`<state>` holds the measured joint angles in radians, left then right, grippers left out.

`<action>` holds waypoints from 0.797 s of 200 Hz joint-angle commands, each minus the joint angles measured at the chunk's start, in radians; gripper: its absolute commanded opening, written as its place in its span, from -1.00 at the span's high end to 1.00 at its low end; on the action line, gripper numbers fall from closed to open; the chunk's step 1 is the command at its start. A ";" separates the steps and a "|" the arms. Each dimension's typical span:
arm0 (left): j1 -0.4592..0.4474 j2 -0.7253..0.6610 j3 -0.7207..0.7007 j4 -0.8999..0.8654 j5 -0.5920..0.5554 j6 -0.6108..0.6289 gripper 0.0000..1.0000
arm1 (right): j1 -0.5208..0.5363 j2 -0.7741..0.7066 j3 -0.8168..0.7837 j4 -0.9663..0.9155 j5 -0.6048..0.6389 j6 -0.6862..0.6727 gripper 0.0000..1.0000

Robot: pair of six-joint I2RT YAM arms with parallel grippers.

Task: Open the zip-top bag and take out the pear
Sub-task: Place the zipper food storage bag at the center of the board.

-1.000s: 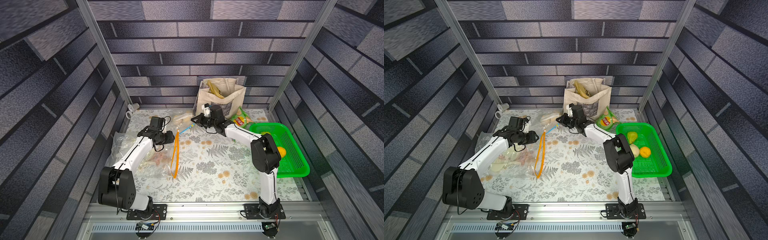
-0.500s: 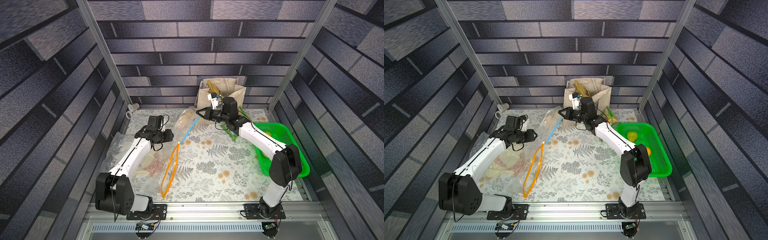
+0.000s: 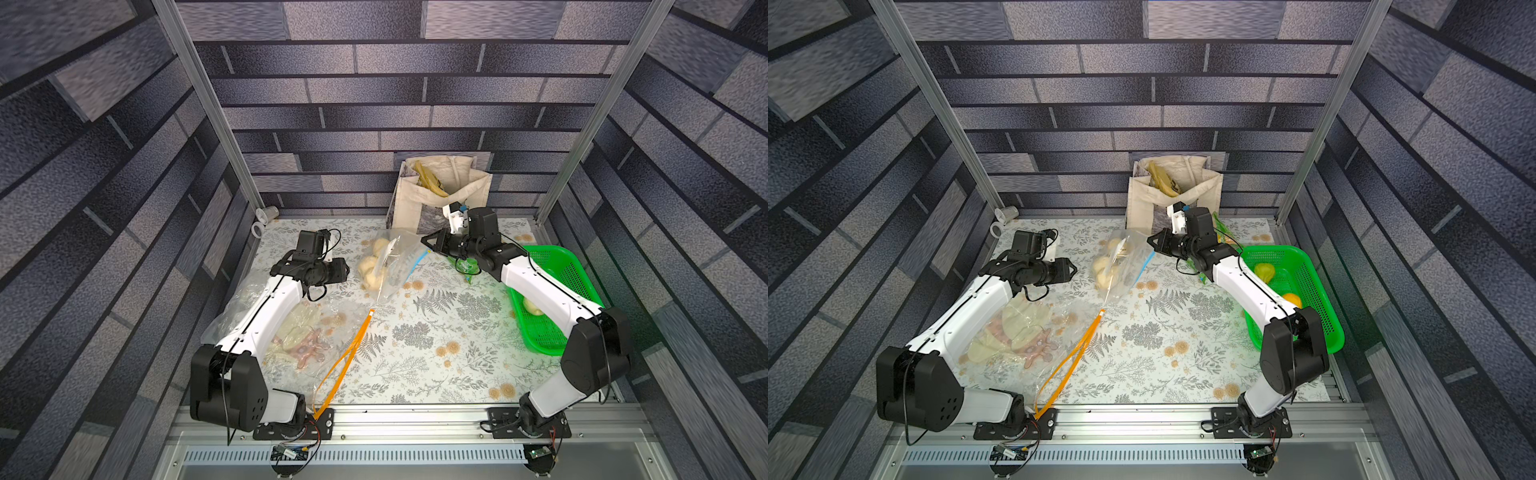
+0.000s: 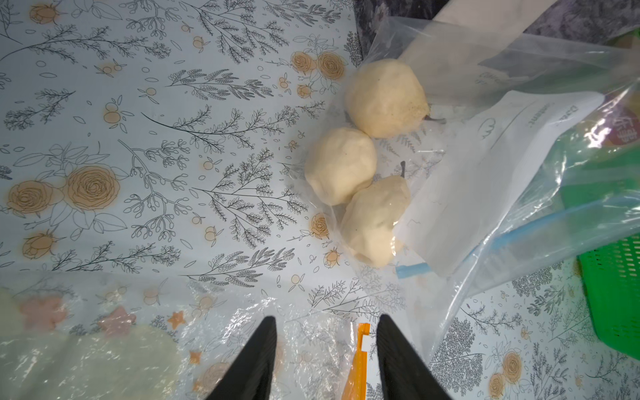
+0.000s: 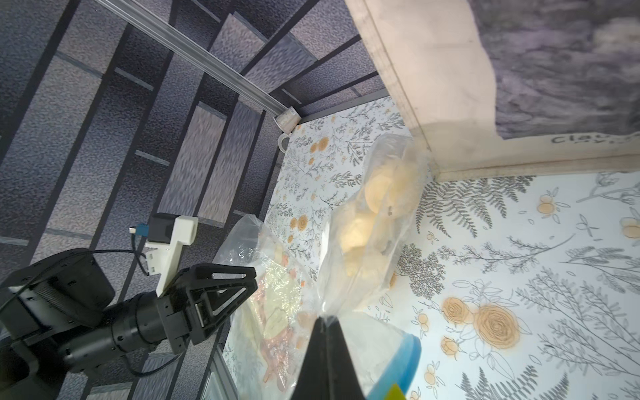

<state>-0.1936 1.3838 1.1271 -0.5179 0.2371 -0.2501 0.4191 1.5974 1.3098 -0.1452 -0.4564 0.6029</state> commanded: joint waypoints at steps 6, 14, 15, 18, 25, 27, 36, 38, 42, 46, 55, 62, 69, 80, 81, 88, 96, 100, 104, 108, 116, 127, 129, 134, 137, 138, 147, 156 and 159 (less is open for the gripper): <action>-0.025 -0.008 0.051 -0.014 0.024 0.057 -0.02 | -0.012 -0.081 -0.044 -0.113 0.028 -0.075 1.00; -0.034 -0.001 0.059 -0.009 0.030 0.064 -0.03 | -0.017 -0.099 -0.060 -0.130 0.034 -0.084 1.00; -0.035 0.000 0.059 -0.008 0.031 0.065 -0.03 | -0.019 -0.101 -0.063 -0.132 0.034 -0.086 1.00; -0.039 0.004 0.061 -0.006 0.036 0.068 -0.03 | -0.020 -0.109 -0.070 -0.138 0.036 -0.089 1.00; -0.050 0.014 0.070 -0.002 0.045 0.075 -0.03 | -0.026 -0.123 -0.086 -0.152 0.038 -0.095 1.00; -0.053 0.017 0.073 0.000 0.047 0.077 -0.04 | -0.026 -0.126 -0.090 -0.156 0.040 -0.097 1.00; -0.074 0.033 0.089 -0.001 0.048 0.089 -0.05 | -0.032 -0.141 -0.111 -0.176 0.045 -0.106 1.00; -0.080 0.037 0.093 -0.002 0.048 0.092 -0.06 | -0.034 -0.144 -0.116 -0.181 0.050 -0.108 1.00; -0.089 0.044 0.102 -0.004 0.048 0.100 -0.07 | -0.036 -0.149 -0.124 -0.189 0.051 -0.112 1.00; -0.100 0.053 0.111 -0.008 0.047 0.107 -0.08 | -0.039 -0.152 -0.134 -0.198 0.052 -0.115 1.00; -0.127 0.074 0.133 -0.012 0.044 0.127 -0.10 | -0.048 -0.159 -0.157 -0.216 0.059 -0.124 1.00; -0.147 0.090 0.153 -0.017 0.044 0.141 -0.11 | -0.056 -0.164 -0.174 -0.228 0.061 -0.130 1.00; -0.166 0.107 0.174 -0.023 0.041 0.153 -0.10 | -0.064 -0.169 -0.192 -0.238 0.061 -0.134 1.00; -0.188 0.130 0.201 -0.030 0.030 0.160 -0.09 | -0.076 -0.178 -0.217 -0.253 0.061 -0.143 1.00; -0.191 0.132 0.203 -0.031 0.030 0.160 -0.09 | -0.077 -0.178 -0.220 -0.255 0.060 -0.143 1.00; -0.199 0.144 0.215 -0.030 0.032 0.157 -0.08 | -0.085 -0.184 -0.232 -0.267 0.059 -0.150 1.00; -0.206 0.156 0.226 -0.024 0.042 0.152 -0.09 | -0.092 -0.192 -0.234 -0.281 0.055 -0.162 0.99; -0.208 0.162 0.231 -0.023 0.047 0.148 -0.09 | -0.094 -0.196 -0.234 -0.287 0.053 -0.170 0.91; -0.210 0.168 0.235 -0.023 0.051 0.142 -0.09 | -0.095 -0.199 -0.268 -0.296 0.050 -0.179 0.82; -0.212 0.173 0.240 -0.021 0.056 0.139 -0.08 | -0.097 -0.201 -0.271 -0.305 0.049 -0.190 0.72; -0.217 0.186 0.245 -0.021 0.062 0.132 -0.09 | -0.095 -0.205 -0.274 -0.327 0.054 -0.213 0.50; -0.225 0.199 0.251 -0.021 0.064 0.124 -0.10 | -0.097 -0.212 -0.280 -0.344 0.071 -0.241 0.25; -0.226 0.202 0.252 -0.023 0.065 0.122 -0.10 | -0.099 -0.214 -0.282 -0.345 0.072 -0.246 0.20; -0.231 0.206 0.250 -0.024 0.065 0.118 -0.11 | -0.100 -0.218 -0.288 -0.350 0.074 -0.257 0.12; -0.232 0.210 0.252 -0.026 0.065 0.113 -0.13 | -0.101 -0.219 -0.289 -0.353 0.074 -0.264 0.08; -0.233 0.211 0.251 -0.027 0.065 0.111 -0.14 | -0.101 -0.220 -0.290 -0.354 0.074 -0.266 0.07; -0.234 0.218 0.246 -0.036 0.067 0.087 -0.18 | -0.106 -0.221 -0.297 -0.363 0.076 -0.285 -0.01; -0.234 0.220 0.235 -0.045 0.070 0.054 -0.21 | -0.110 -0.222 -0.305 -0.373 0.079 -0.303 -0.07; -0.234 0.220 0.229 -0.050 0.072 0.042 -0.22 | -0.111 -0.221 -0.308 -0.377 0.080 -0.309 -0.09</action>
<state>-0.4221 1.5909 1.3514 -0.5262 0.2867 -0.1432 0.3191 1.3987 1.0256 -0.4618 -0.3923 0.3710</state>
